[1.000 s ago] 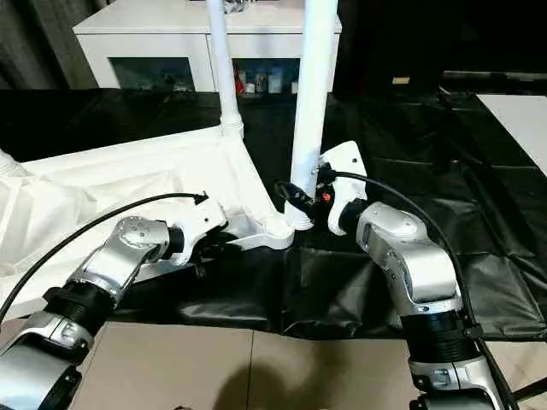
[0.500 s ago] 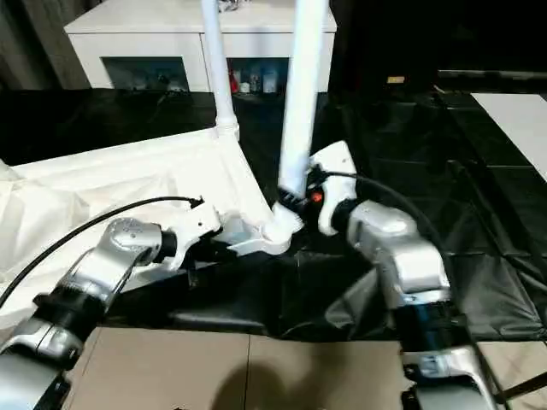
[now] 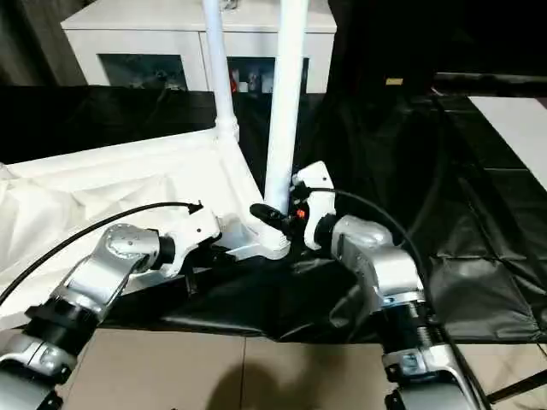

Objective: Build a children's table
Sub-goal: Insert table leg to table base

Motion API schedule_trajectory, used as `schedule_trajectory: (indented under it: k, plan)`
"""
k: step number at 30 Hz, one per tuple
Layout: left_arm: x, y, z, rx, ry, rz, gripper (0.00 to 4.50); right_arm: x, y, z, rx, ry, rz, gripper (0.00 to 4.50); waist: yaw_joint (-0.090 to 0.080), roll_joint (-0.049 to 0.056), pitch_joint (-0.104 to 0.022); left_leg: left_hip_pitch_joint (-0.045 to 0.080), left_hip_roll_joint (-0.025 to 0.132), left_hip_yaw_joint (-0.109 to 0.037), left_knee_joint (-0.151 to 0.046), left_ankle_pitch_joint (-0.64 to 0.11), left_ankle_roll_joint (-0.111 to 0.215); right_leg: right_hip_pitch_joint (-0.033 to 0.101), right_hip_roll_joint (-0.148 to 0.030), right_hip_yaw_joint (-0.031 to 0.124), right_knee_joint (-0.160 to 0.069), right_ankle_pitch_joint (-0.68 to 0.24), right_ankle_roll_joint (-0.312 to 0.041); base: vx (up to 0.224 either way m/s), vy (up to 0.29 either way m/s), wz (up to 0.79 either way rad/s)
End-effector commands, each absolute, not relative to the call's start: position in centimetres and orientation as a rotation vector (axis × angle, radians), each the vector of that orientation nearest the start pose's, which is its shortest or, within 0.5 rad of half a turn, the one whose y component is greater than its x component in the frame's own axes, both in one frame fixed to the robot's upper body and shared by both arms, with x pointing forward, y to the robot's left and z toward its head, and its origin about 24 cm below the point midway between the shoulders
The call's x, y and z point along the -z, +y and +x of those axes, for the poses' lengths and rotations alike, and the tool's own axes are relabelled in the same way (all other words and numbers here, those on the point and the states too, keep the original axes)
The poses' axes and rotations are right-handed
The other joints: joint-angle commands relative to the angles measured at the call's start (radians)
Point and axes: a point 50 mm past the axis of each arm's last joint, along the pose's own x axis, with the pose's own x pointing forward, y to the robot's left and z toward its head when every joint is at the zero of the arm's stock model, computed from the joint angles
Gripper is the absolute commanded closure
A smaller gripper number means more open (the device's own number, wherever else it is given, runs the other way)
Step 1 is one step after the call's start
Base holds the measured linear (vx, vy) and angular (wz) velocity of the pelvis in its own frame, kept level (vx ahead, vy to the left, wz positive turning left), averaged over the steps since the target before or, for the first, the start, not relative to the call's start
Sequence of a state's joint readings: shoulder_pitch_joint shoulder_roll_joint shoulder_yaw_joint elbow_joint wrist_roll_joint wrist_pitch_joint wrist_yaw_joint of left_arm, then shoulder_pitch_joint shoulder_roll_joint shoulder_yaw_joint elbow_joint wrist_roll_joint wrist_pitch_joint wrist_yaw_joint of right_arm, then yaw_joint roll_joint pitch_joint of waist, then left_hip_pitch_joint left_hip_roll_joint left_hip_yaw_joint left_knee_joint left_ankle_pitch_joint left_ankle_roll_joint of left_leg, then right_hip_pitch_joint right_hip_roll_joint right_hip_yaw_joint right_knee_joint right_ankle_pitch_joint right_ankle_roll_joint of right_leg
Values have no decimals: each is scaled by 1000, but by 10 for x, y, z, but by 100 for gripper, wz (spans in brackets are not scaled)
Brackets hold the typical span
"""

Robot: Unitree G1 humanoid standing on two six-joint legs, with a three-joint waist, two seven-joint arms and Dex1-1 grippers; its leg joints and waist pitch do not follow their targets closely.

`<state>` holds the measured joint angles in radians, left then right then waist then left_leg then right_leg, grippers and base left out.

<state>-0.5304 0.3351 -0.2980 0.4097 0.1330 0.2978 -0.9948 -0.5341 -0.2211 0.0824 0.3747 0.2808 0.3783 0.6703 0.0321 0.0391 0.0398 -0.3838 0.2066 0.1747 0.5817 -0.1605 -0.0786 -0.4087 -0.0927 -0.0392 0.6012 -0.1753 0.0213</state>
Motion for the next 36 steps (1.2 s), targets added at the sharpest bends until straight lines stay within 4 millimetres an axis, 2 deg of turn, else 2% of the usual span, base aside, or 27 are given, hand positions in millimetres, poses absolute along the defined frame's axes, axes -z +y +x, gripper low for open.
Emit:
schedule_trajectory:
  k: [1,4,10,11,13,14,22,23,25,26,28,29,31,32,34,35,36]
  plan:
    - [-27,130,304,1105,596,459,450,-76,-120,336,-782,233,80,264,7,-13,-65,12,6,6,-62,-217,36,49,-29,21,-61,-138,-246,0,0,0]
    - [-28,131,305,1093,589,463,450,-70,-120,337,-772,238,116,264,6,-7,-65,13,7,4,-63,-223,37,50,-29,20,-60,-130,-249,0,0,0]
    - [-31,132,309,1053,554,463,450,-55,-118,336,-767,246,233,264,2,-7,-64,14,8,2,-67,-269,28,49,-29,19,-64,-169,-251,0,0,0]
    - [-32,133,311,1038,548,465,450,-46,-119,333,-760,249,246,264,2,-6,-64,14,8,2,-67,-270,28,49,-30,19,-64,-168,-252,0,0,0]
    - [-33,134,312,1026,544,467,450,-42,-120,331,-751,248,246,264,1,-6,-63,14,8,2,-67,-280,27,48,-30,18,-65,-170,-254,0,0,0]
    - [-33,135,313,1017,541,467,450,-39,-121,330,-742,243,247,264,3,1,-63,15,8,1,-69,-288,25,48,-30,18,-66,-178,-253,0,0,0]
    - [-36,138,318,977,517,473,450,-27,-128,312,-710,171,135,264,3,2,-61,17,7,-1,-74,-341,16,45,-29,18,-76,-248,-223,0,0,0]
    - [-36,138,318,974,516,471,450,-25,-130,310,-699,164,135,264,4,10,-61,18,7,-1,-74,-348,15,43,-29,19,-76,-255,-222,0,0,0]
    - [-36,138,319,972,515,469,450,-21,-135,305,-676,153,128,264,3,10,-61,19,7,-1,-75,-356,16,43,-28,19,-78,-252,-221,0,0,0]
    - [-36,138,320,970,515,468,450,-19,-137,302,-666,148,118,265,4,16,-62,19,7,-2,-76,-358,17,43,-28,19,-78,-248,-220,0,0,0]
    - [-36,138,321,971,515,473,450,-16,-137,297,-671,153,83,265,2,13,-63,19,7,-2,-77,-359,21,44,-25,17,-80,-234,-220,0,0,0]
    - [-37,138,321,972,515,477,450,-15,-137,296,-677,157,68,265,3,25,-63,19,6,-3,-78,-365,21,44,-27,17,-79,-243,-218,0,0,0]
    - [-37,138,322,980,519,484,450,-15,-134,297,-696,178,34,265,-1,18,-62,18,4,-3,-79,-384,19,45,-25,16,-83,-267,-212,0,0,0]
    - [-37,138,322,986,522,490,450,-16,-133,298,-710,193,13,265,-3,22,-61,19,4,-3,-80,-398,16,43,-26,16,-86,-289,-206,0,0,0]
    - [-37,137,321,1005,528,504,450,-17,-129,302,-741,240,-24,265,-5,21,-60,19,4,-4,-81,-411,12,43,-25,15,-88,-313,-199,0,0,0]
    - [-37,136,320,1019,532,508,450,-19,-125,306,-774,273,-49,265,-6,12,-61,16,4,-6,-83,-407,12,46,-25,14,-87,-320,-196,0,0,0]
    - [-37,136,320,1020,532,508,450,-19,-125,306,-776,274,-50,265,-7,16,-60,15,3,-7,-83,-409,11,46,-25,14,-85,-327,-196,0,0,0]
